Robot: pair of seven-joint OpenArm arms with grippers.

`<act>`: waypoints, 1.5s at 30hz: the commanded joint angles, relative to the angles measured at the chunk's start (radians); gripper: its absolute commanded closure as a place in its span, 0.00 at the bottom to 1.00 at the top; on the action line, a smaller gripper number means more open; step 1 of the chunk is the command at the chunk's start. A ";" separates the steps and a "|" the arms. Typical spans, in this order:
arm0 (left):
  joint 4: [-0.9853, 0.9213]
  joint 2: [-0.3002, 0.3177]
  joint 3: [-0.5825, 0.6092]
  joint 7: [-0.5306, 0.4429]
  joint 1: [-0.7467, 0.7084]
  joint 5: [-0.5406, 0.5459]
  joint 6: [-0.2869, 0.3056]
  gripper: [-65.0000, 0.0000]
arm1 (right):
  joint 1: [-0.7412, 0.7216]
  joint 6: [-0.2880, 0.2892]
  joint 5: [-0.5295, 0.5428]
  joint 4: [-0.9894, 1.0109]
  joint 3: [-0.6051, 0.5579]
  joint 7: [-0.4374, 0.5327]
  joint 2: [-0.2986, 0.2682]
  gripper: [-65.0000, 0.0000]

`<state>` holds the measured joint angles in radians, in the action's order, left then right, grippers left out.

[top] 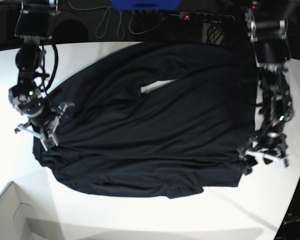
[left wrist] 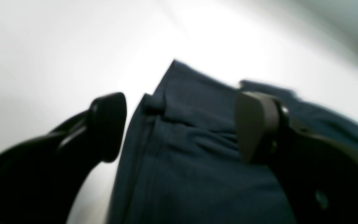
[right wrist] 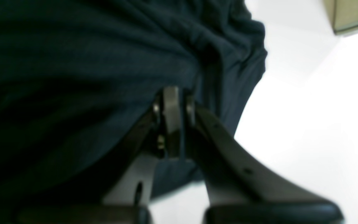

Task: Layout the t-shirt on the table in an organized manner, then fold the t-shirt properly
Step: 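Slide both grippers along the shirt sides toward the collar edge, then grasp the collar edge corners with both grippers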

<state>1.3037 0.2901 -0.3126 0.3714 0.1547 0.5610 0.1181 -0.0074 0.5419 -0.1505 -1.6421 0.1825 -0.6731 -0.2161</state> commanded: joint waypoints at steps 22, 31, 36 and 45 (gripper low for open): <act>0.432 -0.153 -0.420 0.182 -0.768 0.090 0.009 0.19 | 0.333 -0.003 0.005 -0.283 0.062 0.016 0.123 0.63; 0.327 -0.153 -0.417 0.180 -0.742 0.090 0.009 0.19 | 0.346 -0.003 0.007 -0.283 0.064 0.016 0.136 0.63; 0.322 -0.153 -0.419 0.180 -0.723 0.089 0.009 0.19 | 0.347 -0.003 0.007 -0.283 0.064 0.016 0.137 0.63; 0.270 -0.148 -0.412 0.185 -0.666 0.086 0.009 0.20 | 0.358 -0.003 0.007 -0.283 0.067 0.016 0.136 0.63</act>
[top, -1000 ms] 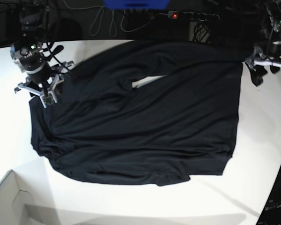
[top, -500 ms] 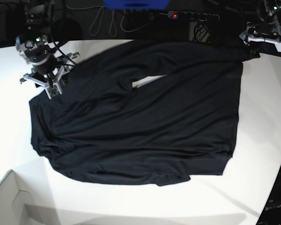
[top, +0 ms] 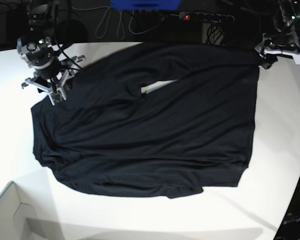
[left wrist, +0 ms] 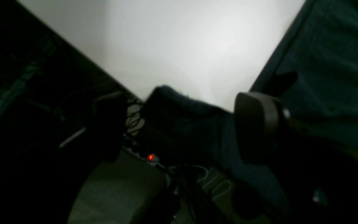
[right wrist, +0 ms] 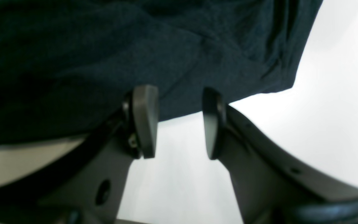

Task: Layout the t-shirt on the table in an organized manner, then fold the t-shirt properly
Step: 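Grasp the collar edge corners with both grippers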

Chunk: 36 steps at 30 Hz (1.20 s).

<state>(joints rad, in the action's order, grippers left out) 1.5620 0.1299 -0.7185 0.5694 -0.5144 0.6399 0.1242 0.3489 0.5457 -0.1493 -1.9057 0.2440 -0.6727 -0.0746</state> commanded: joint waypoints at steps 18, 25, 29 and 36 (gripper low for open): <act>-0.030 0.007 0.024 -0.012 0.056 -0.070 0.002 0.69 | 0.003 -0.006 0.006 -0.019 0.005 0.015 -0.004 0.63; -0.054 0.007 0.024 -0.010 0.075 -0.070 0.004 0.91 | 0.011 -0.006 0.006 -0.038 0.005 0.014 -0.003 0.63; -0.050 0.007 0.024 -0.010 0.075 -0.071 0.004 0.99 | 0.046 -0.006 0.006 -0.097 -0.001 0.015 0.028 0.63; -0.047 0.007 0.024 -0.010 0.069 -0.070 0.004 1.00 | 0.077 0.132 0.006 -0.104 -0.001 0.015 0.104 0.62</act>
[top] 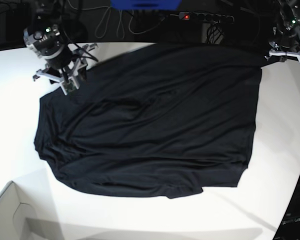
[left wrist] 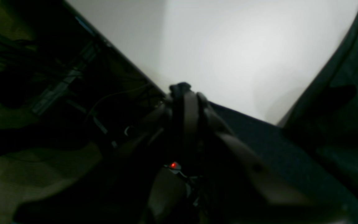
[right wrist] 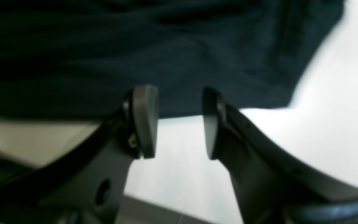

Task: Layout the t-shirt on the table in an organized manner, then fold the t-shirt properly
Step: 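Grasp the collar edge corners with both grippers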

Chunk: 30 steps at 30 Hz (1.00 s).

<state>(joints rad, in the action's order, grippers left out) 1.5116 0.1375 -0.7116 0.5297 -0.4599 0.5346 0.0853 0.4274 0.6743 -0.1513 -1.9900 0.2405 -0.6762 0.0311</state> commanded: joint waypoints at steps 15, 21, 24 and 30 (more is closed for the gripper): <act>0.004 -0.022 0.013 0.030 0.011 0.035 0.043 1.00 | -0.074 0.008 0.003 0.137 0.012 0.019 0.031 0.54; 0.004 -0.022 0.016 0.030 0.002 0.035 0.043 1.00 | -0.115 -0.064 0.003 0.208 0.044 0.019 0.014 0.54; 0.004 -0.022 0.016 0.030 0.000 0.035 0.043 1.00 | -0.129 -0.064 0.003 0.257 0.044 0.019 -0.007 0.54; 0.004 -0.022 0.016 0.030 0.000 0.035 0.043 1.00 | -0.127 -0.064 0.003 0.275 0.036 0.019 -0.007 0.55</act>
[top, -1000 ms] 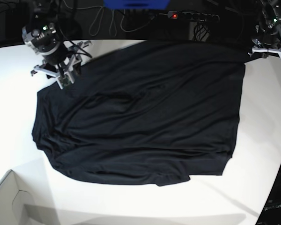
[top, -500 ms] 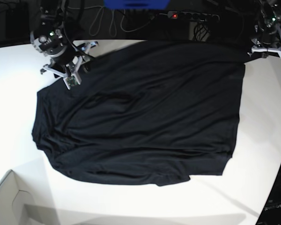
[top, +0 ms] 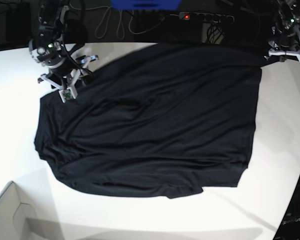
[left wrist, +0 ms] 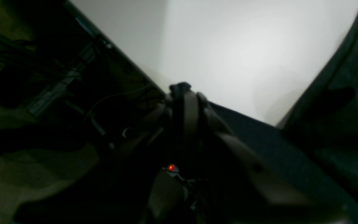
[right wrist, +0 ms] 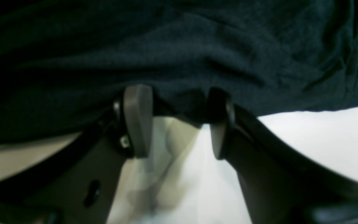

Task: Layout the t-shirt on the table in an organized manner, then fold the t-shirt properly
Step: 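Grasp the collar edge corners with both grippers, then lift the collar edge with both grippers and pull it taut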

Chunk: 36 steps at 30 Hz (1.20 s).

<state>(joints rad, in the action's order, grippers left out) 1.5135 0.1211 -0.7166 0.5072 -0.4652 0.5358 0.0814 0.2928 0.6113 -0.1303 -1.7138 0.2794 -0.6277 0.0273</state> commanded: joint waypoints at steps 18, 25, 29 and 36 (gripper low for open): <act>0.151 -0.050 0.022 0.054 -0.031 0.036 0.047 1.00 | 0.133 0.002 -0.016 -0.153 0.001 0.032 -0.036 1.00; 0.276 -0.065 0.022 0.054 -0.070 0.036 0.047 1.00 | 0.220 0.008 -0.013 -0.271 0.004 0.033 -0.037 1.00; 0.310 -0.073 0.022 0.054 -0.082 0.036 0.047 1.00 | 0.233 0.087 -0.013 -0.274 0.028 0.033 -0.036 1.00; 0.328 -0.073 0.019 0.054 -0.091 0.036 0.047 1.00 | 0.234 0.087 -0.013 -0.274 0.129 0.033 -0.033 1.00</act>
<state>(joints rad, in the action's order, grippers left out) 1.8225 0.0406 -0.6888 0.5800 -0.5510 0.5663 0.1253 0.5247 0.6991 -0.1505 -1.9694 0.4049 -0.6102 0.0013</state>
